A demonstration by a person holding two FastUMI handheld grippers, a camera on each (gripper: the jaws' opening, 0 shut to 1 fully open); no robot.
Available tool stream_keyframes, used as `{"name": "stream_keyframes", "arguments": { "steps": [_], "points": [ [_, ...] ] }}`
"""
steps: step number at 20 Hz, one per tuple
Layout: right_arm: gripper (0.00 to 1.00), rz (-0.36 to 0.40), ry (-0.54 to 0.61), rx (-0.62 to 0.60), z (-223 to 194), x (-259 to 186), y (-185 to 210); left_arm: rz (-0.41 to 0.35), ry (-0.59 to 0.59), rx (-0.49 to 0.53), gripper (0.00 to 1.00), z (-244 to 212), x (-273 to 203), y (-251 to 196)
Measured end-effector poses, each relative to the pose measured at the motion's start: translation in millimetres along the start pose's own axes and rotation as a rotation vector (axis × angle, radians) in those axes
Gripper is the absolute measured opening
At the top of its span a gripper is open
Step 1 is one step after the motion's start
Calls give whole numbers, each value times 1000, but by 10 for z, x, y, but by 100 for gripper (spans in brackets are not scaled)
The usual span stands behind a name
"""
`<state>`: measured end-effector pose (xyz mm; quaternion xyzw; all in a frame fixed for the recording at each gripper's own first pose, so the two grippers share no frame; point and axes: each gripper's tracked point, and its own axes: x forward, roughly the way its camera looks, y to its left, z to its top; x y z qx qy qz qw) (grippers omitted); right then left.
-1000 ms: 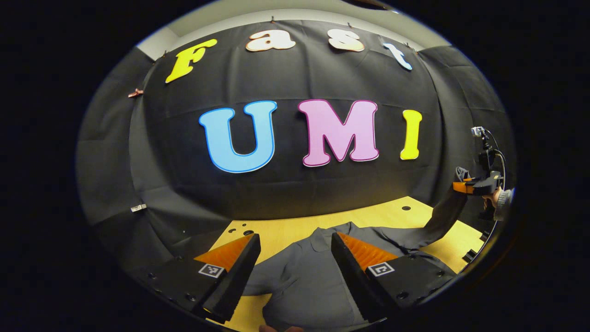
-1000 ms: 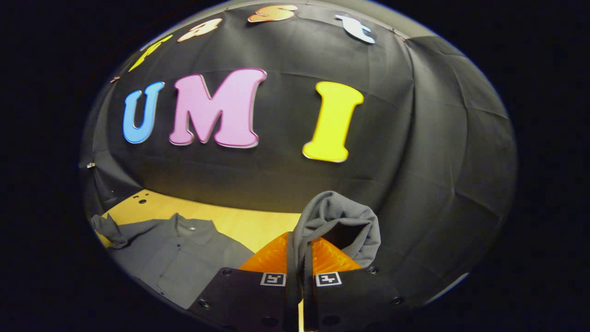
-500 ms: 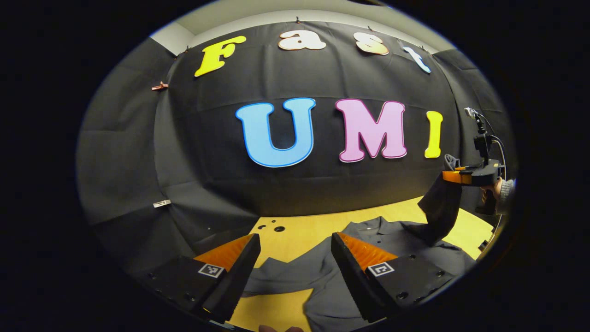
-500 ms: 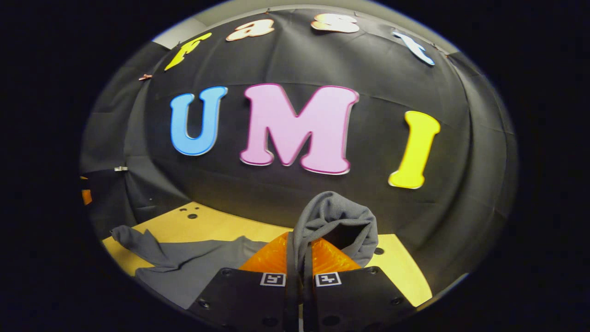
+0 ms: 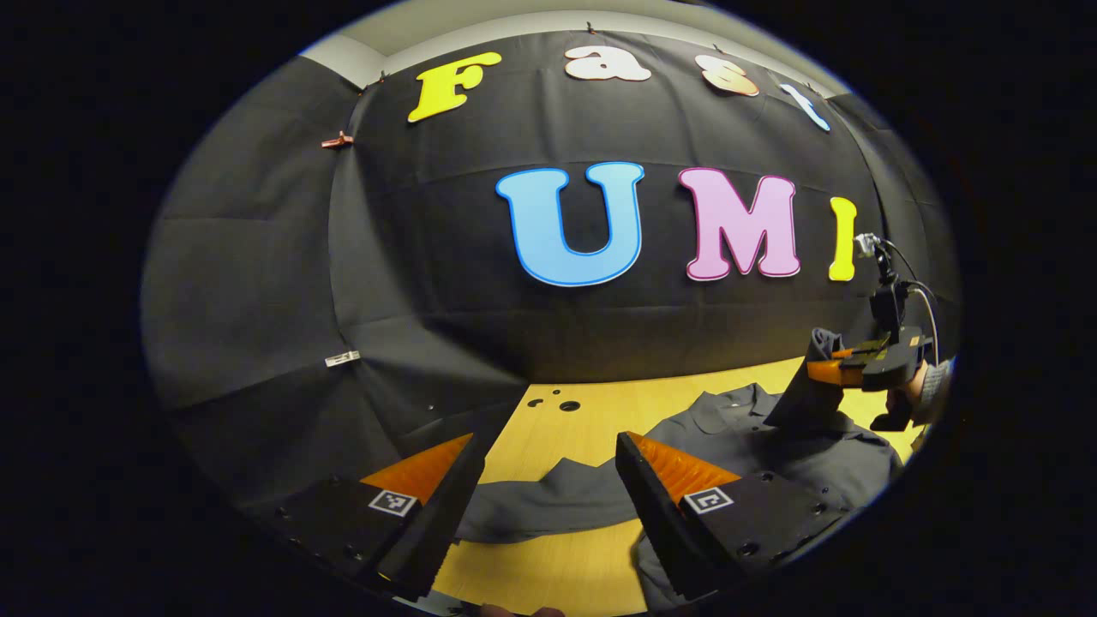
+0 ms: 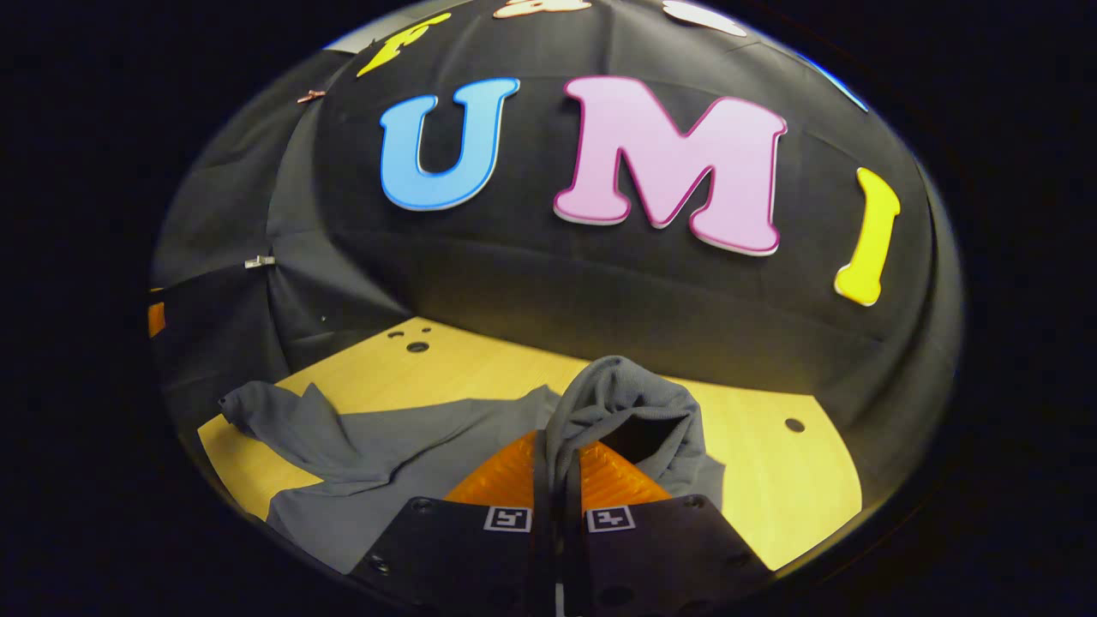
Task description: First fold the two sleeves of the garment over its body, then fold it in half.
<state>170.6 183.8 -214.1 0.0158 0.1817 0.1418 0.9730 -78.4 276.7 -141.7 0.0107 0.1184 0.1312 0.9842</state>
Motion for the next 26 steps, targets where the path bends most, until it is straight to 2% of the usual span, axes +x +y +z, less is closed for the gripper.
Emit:
{"name": "stream_keyframes", "arguments": {
  "steps": [9, 13, 17, 18, 19, 20, 21, 23, 24, 26],
  "points": [
    [11, 33, 171, 67, -694, 400, 638, 73, 49, -36, 98, -529, 320, 530],
    [16, 70, 236, 93, -900, 387, 899, 102, 100, -80, 97, -870, 527, 738],
    [21, 121, 256, 132, -955, 305, 1156, 172, 147, -96, 97, -1195, 714, 1026],
    [13, 148, 263, 141, -972, 275, 1249, 179, 158, -92, 97, -1262, 753, 1078],
    [27, 175, 267, 148, -972, 241, 1327, 182, 171, -88, 97, -1363, 804, 1129],
    [33, 205, 271, 160, -954, 195, 1432, 183, 191, -82, 97, -1462, 856, 1174],
    [47, 228, 268, 173, -920, 160, 1503, 183, 209, -79, 97, -1583, 916, 1200],
    [57, 248, 255, 202, -810, 60, 1549, 172, 256, -78, 98, -1813, 1023, 1223],
    [72, 244, 242, 207, -726, 4, 1522, 164, 283, -80, 98, -1927, 1084, 1229],
    [74, 221, 206, 209, -566, -100, 1401, 148, 320, -87, 98, -2092, 1178, 1227]
  ]
}}
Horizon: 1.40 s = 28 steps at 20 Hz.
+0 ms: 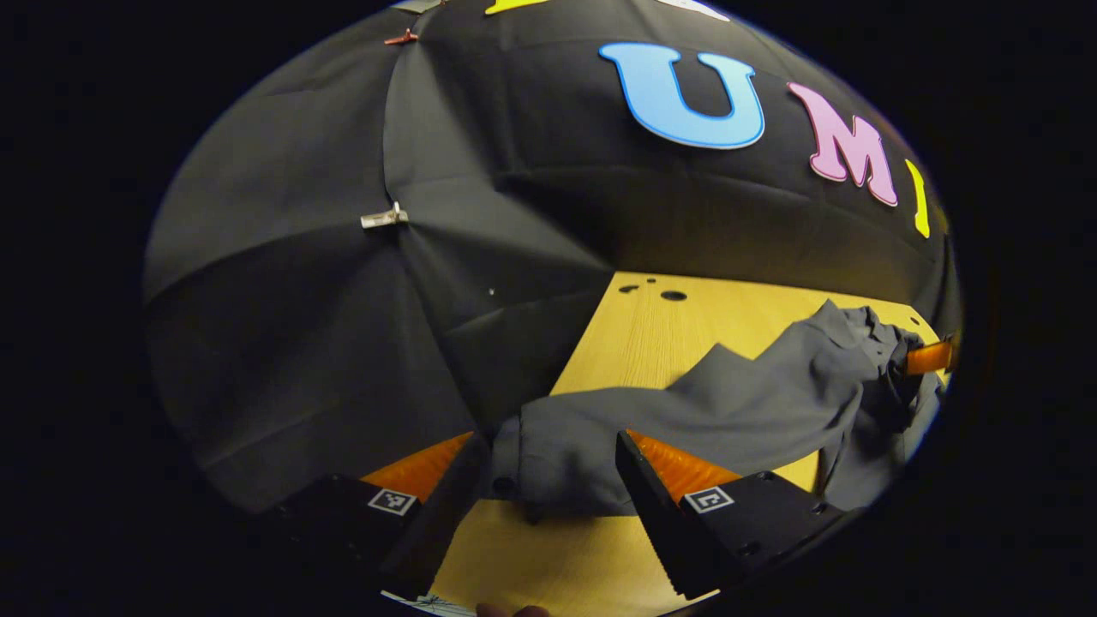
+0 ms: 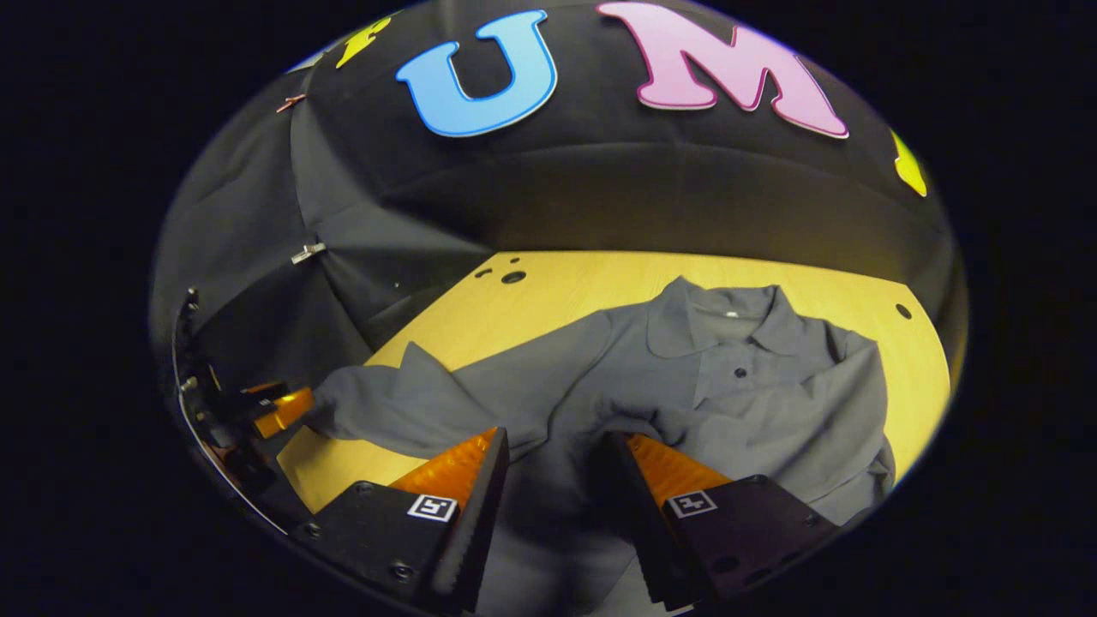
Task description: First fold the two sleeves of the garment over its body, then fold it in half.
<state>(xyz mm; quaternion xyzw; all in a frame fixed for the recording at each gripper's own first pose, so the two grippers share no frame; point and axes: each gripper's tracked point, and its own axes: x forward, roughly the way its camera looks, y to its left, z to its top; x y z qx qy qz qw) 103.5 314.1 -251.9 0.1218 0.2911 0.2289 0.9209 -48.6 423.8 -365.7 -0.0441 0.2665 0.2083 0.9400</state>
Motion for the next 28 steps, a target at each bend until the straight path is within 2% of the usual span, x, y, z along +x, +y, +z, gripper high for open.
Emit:
{"name": "stream_keyframes", "arguments": {
  "steps": [8, 10, 12, 13, 14, 17, 19, 22, 28],
  "points": [
    [79, -105, -72, -68, 248, -817, -490, -18, 157, -10, 98, -438, 416, -14],
    [79, -127, -74, -76, 237, -1012, -592, -32, 158, -9, 99, -426, 408, -32],
    [79, -153, -76, -73, 208, -1161, -692, -52, 165, -21, 92, -444, 394, -124],
    [79, -161, -77, -65, 182, -1214, -732, -53, 167, -20, 80, -455, 403, -142],
    [79, -168, -76, -55, 150, -1253, -767, -67, 168, -12, 74, -439, 398, -198],
    [79, -185, -76, -35, 98, -1360, -860, -52, 184, 27, 15, -383, 375, -236],
    [79, -193, -85, -37, 97, -1442, -905, -56, 136, 15, 10, -170, 271, -304],
    [79, -202, -99, -32, 104, -1530, -1012, -53, 67, 21, 10, 139, 86, -378],
    [79, -238, -118, 1, 107, -1667, -1380, -104, -63, 19, 10, 802, -474, -797]
  ]
}}
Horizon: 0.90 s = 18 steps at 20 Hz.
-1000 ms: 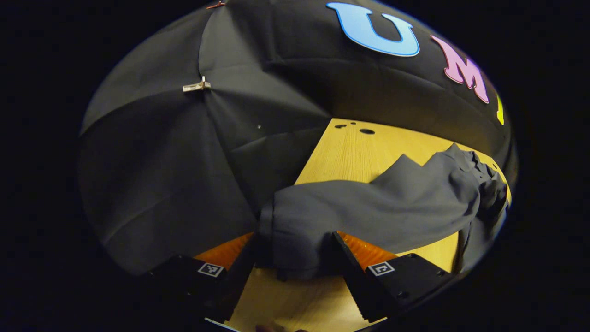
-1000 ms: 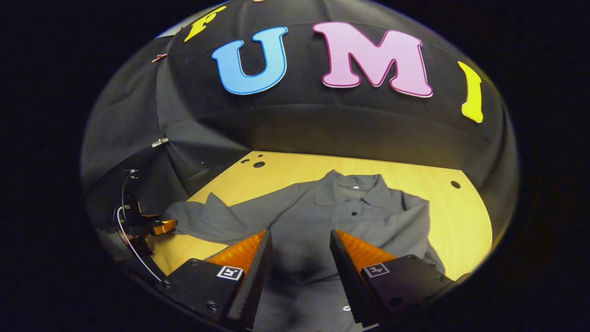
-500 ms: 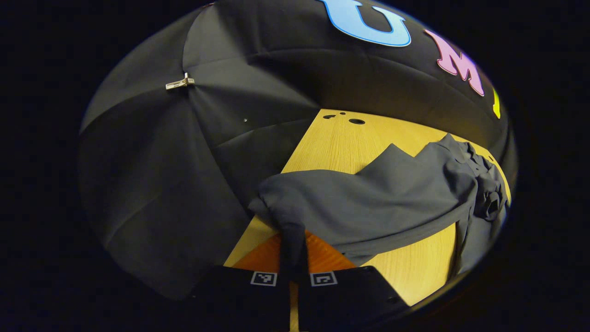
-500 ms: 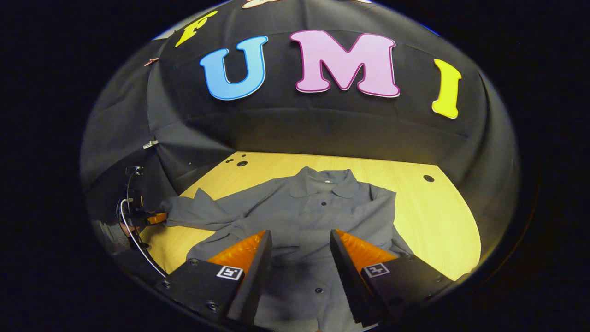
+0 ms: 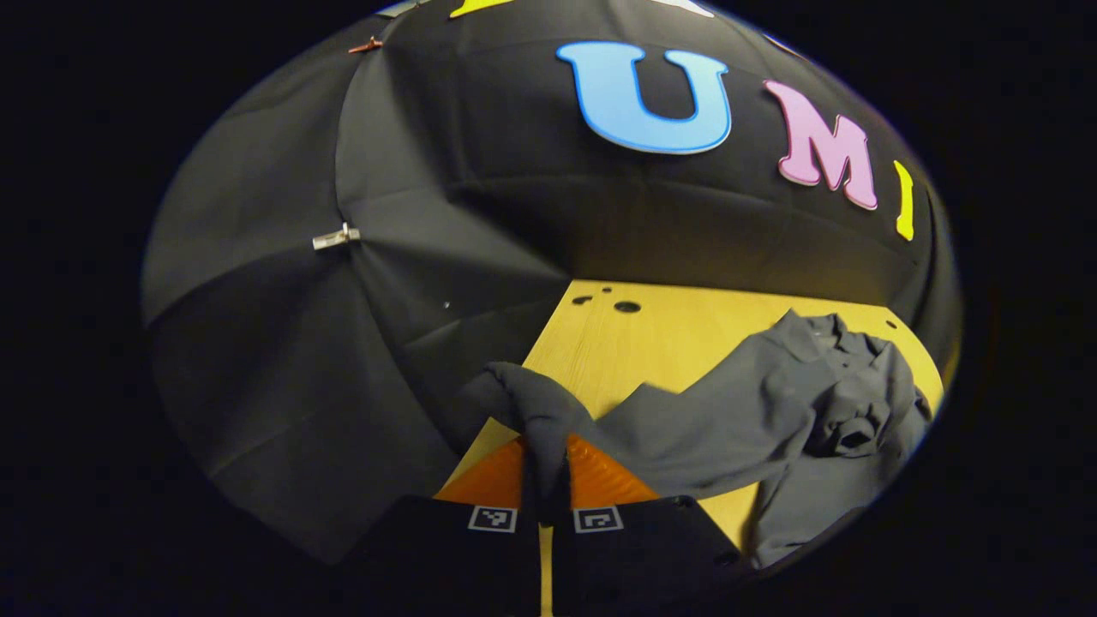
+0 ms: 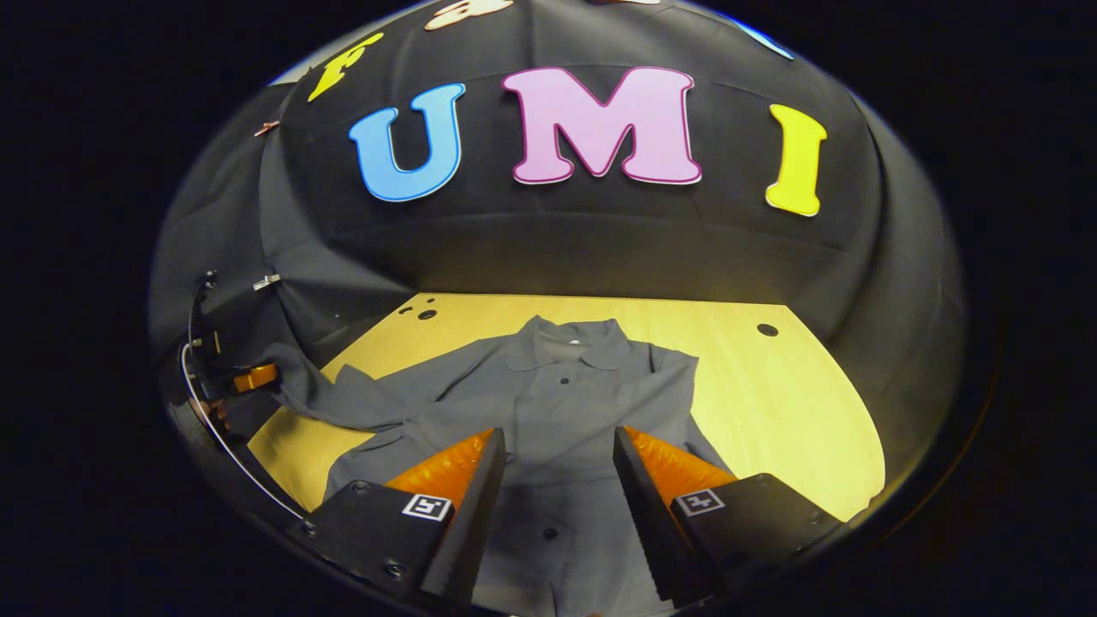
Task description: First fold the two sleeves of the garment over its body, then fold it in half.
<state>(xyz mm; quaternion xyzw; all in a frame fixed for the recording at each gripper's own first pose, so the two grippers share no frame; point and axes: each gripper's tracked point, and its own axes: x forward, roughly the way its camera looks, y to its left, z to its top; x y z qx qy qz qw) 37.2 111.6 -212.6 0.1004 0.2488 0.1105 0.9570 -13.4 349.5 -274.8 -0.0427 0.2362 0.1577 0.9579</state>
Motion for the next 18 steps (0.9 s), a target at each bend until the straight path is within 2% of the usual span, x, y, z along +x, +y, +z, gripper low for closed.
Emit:
{"name": "stream_keyframes", "arguments": {
  "steps": [2, 3, 7, 10, 14, 18],
  "points": [
    [79, -12, -7, 9, -9, -33, -152, -25, -39, -8, 10, 195, -127, -216],
    [79, -17, -8, 12, -12, -51, -227, -38, -61, -8, 13, 334, -180, -338],
    [80, -40, -21, 36, -49, -141, -536, -108, -126, -12, 7, 803, -377, -930],
    [81, -56, -22, 51, -122, -210, -778, -174, -160, 14, 10, 1073, -495, -1451],
    [81, -70, -23, 82, -206, -289, -1117, -282, -164, 61, 10, 1181, -678, -2278],
    [82, -85, -31, 127, -255, -348, -1466, -374, -126, 72, 10, 1050, -767, -3088]
  ]
}}
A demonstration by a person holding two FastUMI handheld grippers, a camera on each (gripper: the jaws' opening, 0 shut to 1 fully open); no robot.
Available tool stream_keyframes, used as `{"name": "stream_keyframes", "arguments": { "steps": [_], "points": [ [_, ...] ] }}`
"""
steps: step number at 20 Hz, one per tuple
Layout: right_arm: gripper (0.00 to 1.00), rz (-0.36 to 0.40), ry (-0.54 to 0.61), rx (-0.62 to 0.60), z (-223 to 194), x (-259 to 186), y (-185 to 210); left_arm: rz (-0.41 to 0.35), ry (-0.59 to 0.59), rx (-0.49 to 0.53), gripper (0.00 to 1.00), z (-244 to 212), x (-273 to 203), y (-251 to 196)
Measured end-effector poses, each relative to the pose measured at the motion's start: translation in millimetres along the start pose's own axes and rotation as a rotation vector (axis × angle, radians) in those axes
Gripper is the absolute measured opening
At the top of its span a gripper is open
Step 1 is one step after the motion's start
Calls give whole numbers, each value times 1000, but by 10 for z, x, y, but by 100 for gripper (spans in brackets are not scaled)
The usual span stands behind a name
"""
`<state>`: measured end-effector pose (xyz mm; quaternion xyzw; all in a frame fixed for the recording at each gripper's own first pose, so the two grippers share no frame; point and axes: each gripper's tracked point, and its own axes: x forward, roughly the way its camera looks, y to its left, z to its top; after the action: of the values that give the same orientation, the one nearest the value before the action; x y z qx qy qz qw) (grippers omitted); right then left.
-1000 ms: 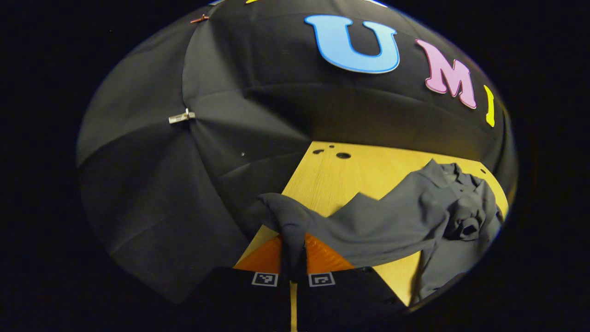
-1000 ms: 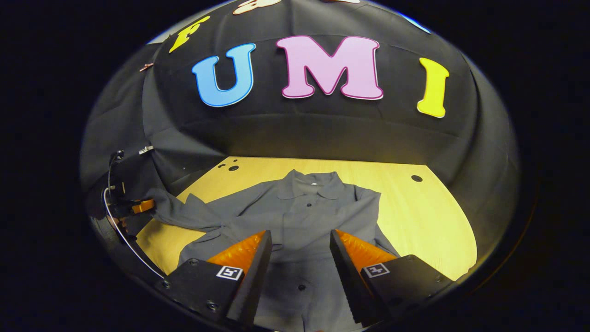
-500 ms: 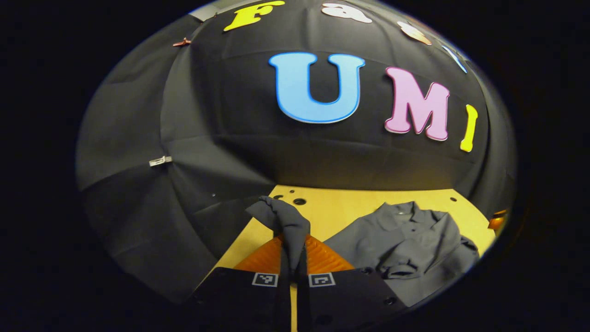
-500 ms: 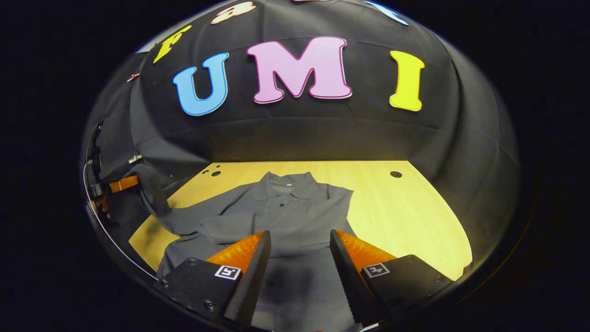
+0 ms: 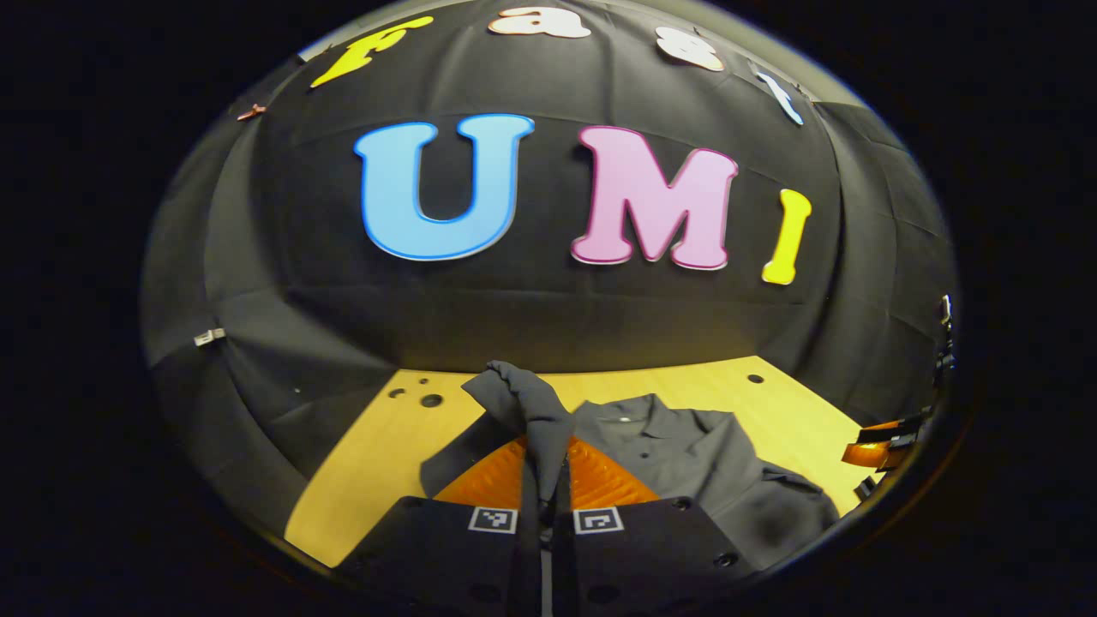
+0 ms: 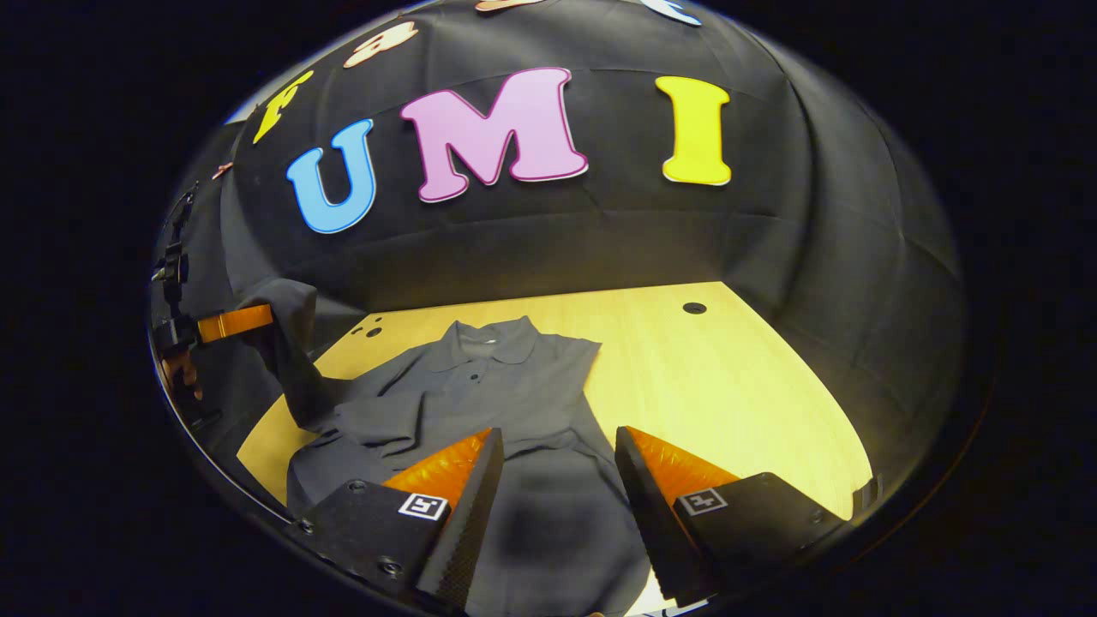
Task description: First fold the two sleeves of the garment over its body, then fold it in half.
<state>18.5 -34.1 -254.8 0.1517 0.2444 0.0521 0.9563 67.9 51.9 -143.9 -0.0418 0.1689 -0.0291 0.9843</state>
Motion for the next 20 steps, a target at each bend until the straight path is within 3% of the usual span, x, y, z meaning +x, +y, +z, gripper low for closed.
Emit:
{"name": "stream_keyframes", "arguments": {
  "steps": [9, 20],
  "points": [
    [82, -37, 33, 41, -170, -97, -719, -131, 45, 52, 10, -291, 611, -1358],
    [82, -33, 100, 49, -470, -52, -970, -240, 190, 146, 10, -1307, 1063, -2173]
  ]
}}
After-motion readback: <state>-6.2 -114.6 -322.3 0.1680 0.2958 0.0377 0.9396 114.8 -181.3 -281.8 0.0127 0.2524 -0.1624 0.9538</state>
